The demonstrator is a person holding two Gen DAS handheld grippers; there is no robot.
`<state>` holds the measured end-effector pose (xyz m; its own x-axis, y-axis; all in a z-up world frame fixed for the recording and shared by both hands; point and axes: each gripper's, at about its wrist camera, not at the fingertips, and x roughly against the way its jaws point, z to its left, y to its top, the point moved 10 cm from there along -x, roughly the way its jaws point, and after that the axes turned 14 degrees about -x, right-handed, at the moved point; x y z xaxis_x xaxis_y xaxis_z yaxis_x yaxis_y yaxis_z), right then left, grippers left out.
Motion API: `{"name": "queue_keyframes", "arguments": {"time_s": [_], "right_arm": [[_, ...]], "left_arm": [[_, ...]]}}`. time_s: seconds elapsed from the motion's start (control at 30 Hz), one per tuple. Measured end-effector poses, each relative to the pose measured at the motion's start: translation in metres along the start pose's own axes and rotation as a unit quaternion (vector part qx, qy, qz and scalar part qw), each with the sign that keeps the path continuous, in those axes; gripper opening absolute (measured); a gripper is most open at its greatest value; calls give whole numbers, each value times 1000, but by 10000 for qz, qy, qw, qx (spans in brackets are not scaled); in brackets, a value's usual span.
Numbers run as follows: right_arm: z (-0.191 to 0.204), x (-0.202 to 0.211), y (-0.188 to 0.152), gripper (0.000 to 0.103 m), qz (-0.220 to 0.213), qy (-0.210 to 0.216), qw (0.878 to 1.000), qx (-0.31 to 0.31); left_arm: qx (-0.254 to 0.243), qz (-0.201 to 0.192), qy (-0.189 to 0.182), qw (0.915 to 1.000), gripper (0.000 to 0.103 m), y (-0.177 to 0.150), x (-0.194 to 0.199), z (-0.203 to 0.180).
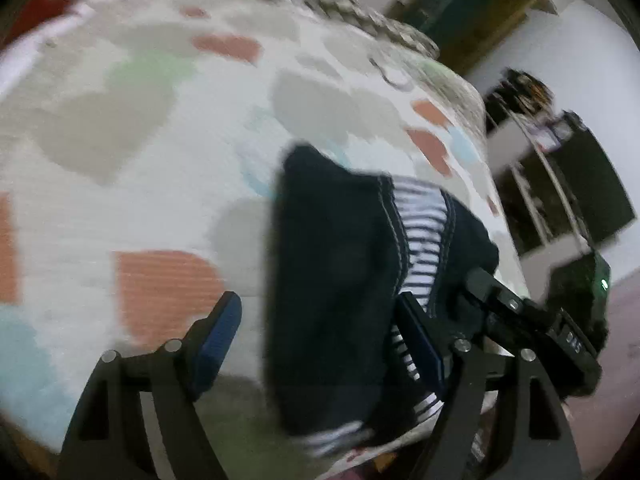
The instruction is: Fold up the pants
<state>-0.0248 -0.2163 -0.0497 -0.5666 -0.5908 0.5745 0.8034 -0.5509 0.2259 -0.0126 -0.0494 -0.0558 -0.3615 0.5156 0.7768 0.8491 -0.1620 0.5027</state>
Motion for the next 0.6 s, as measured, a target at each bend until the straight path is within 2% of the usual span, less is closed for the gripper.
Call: {"name": "queue_keyframes", "arguments": {"time_s": [0.03, 0.07, 0.1, 0.17, 0.3, 0.43, 0.53, 0.6], "right_arm": [[3, -7, -1, 72, 81, 74, 9999, 32], [7, -13, -1, 66, 160, 127, 9997, 98], [12, -20, -2, 57, 330, 221, 9991, 119], [15, -27, -1, 49, 485, 289, 9984, -4], [34, -24, 12, 46, 493, 526, 9974, 6], [59, -30, 35, 45, 395, 481, 9977, 258], [73, -45, 55, 46, 287, 377, 9980, 425], [75, -59, 71, 48, 198, 245, 9986, 413]], "left_arm": [[-31, 7, -96, 9999, 78, 1, -4, -3], [-76, -8, -136, 9999, 78, 3, -7, -7], [-120, -16, -230, 9997, 70, 5, -8, -13], [-159, 20, -403, 9991, 57, 10, -9, -22], [-59, -116, -470, 9988, 54, 31, -5, -20], [-39, -281, -251, 9993, 54, 69, -4, -10], [-75, -385, 58, 9992, 54, 97, -8, 3], [-4, -337, 363, 9988, 58, 107, -16, 20]]}}
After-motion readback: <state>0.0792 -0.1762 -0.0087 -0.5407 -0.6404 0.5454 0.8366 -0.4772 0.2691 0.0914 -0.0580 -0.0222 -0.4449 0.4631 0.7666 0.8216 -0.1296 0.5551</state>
